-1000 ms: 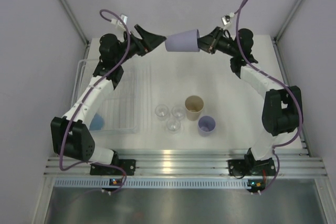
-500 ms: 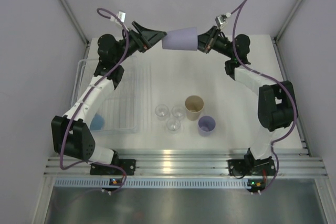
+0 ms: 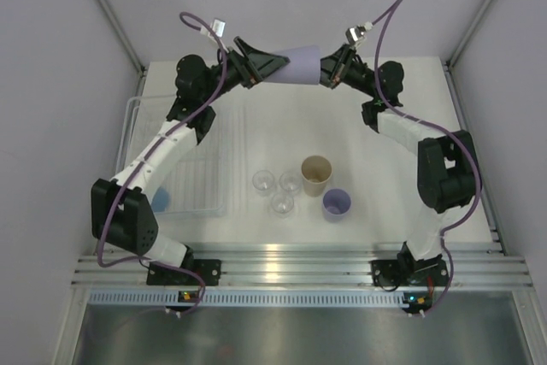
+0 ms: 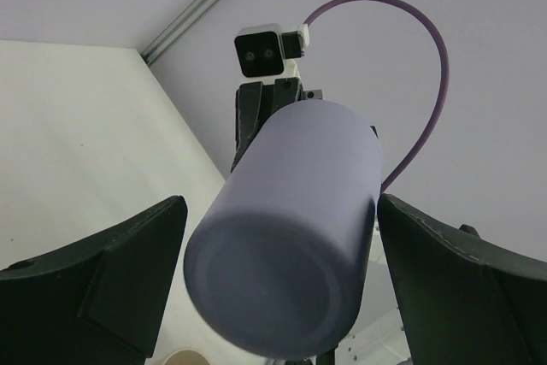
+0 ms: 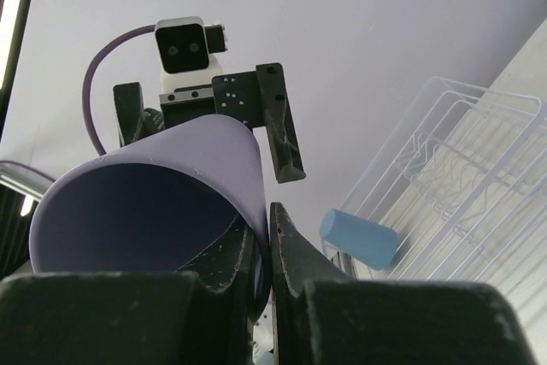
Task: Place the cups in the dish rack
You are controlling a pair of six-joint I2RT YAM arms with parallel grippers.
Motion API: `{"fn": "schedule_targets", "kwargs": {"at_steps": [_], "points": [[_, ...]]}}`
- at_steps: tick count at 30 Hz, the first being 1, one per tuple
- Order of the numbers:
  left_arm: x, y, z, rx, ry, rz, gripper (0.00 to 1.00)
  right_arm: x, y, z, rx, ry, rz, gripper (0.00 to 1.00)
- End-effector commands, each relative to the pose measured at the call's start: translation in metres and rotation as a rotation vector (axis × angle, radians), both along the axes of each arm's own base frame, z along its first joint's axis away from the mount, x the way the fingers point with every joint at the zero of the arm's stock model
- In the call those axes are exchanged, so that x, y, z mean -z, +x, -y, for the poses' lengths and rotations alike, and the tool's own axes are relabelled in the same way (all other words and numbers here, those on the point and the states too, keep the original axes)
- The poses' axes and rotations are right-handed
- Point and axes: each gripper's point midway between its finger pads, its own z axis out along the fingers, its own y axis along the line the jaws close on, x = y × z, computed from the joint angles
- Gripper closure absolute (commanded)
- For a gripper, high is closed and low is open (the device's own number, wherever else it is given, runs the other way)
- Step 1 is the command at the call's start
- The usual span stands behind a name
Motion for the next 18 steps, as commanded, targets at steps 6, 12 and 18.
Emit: {"fn": "schedule_targets", "kwargs": {"at_steps": [6,12,18], "points": [[-0.025,-0.01,0.024,0.042,-0.031,0.091,0.02,-0.016,-0.013,-0.012,-0.038,0.038,0.091,1.0],[-0.023,-0.01,0.025,0.047,-0.029,0.087,0.46,-0.013,-0.014,-0.012,-0.038,0.037,0.088,1.0],[-0.021,-0.009,0.024,0.035,-0.027,0.084,1.0,-0.009,-0.015,-0.013,-0.043,0.03,0.086,1.0]]}}
